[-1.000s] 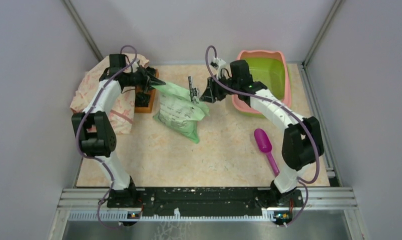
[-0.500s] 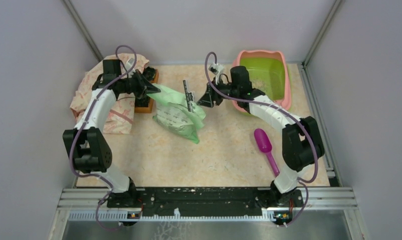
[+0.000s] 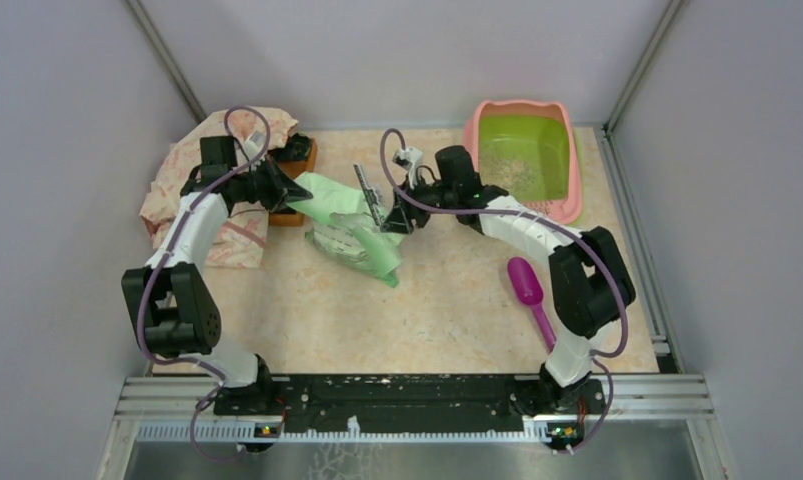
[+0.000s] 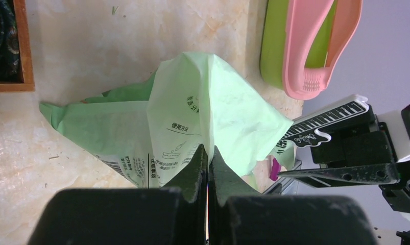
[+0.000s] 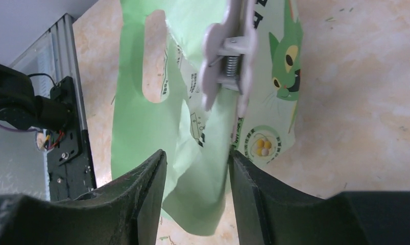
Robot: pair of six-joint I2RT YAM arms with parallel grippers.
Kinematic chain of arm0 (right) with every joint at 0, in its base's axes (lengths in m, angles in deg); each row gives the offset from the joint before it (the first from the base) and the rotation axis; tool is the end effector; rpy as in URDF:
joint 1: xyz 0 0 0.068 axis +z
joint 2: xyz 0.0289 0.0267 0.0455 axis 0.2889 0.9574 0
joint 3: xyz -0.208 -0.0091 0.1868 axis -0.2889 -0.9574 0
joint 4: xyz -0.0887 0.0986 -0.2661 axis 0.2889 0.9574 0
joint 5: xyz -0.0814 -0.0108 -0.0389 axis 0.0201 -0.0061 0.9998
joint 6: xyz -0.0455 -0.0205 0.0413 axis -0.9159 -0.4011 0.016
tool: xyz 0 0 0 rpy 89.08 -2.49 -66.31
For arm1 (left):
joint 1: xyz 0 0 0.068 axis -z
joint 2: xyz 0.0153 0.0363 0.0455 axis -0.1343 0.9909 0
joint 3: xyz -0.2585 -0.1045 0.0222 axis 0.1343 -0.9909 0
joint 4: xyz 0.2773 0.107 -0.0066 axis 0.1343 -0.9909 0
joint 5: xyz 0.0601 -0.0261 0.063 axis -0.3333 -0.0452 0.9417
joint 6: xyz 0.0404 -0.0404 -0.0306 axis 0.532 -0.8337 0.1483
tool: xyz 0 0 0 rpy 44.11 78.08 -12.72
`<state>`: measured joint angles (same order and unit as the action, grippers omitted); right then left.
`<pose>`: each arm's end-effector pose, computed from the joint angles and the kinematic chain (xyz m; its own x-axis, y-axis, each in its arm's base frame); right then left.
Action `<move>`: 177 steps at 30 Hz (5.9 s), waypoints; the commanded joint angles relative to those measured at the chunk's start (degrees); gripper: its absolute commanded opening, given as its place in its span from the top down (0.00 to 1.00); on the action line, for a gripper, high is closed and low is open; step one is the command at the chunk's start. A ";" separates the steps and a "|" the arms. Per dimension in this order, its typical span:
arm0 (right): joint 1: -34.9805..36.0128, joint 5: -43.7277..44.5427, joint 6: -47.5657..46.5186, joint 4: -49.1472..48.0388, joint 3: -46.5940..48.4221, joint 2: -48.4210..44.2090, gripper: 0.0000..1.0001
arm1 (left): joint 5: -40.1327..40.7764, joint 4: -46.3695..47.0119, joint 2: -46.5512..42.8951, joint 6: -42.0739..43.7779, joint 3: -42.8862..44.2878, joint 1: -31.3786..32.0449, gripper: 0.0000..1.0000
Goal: Fill the litter box with clean litter
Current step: Adjust the clamp at the cat litter bag.
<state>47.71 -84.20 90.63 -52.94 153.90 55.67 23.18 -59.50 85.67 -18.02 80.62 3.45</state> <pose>0.3583 0.2554 0.2517 -0.4886 -0.2354 -0.8402 -0.8535 0.3286 0.4043 0.3902 -0.0040 0.2733 -0.8107 -0.4110 -0.4168 0.0341 0.6777 -0.7345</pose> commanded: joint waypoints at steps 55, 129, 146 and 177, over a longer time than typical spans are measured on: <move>16.02 25.97 -11.54 2.06 -6.02 -12.56 1.00 | -1.30 -1.47 -14.63 2.43 9.48 -5.28 0.04; 14.08 10.50 -7.19 -4.94 -16.17 -22.97 1.00 | -8.44 -9.58 -21.02 -30.84 -10.11 -7.15 0.01; 14.08 12.66 -9.41 2.13 -14.33 -23.66 1.00 | 8.94 -14.72 -25.16 -28.85 -0.27 -10.78 0.01; 14.24 12.53 -8.62 4.44 -11.27 -20.65 1.00 | 5.69 -30.30 -12.66 -19.49 2.71 -12.72 0.02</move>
<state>61.04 -69.43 81.80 -47.65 139.05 35.10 24.27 -83.52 72.64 -37.02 80.82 -12.38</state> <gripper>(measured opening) 0.007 0.927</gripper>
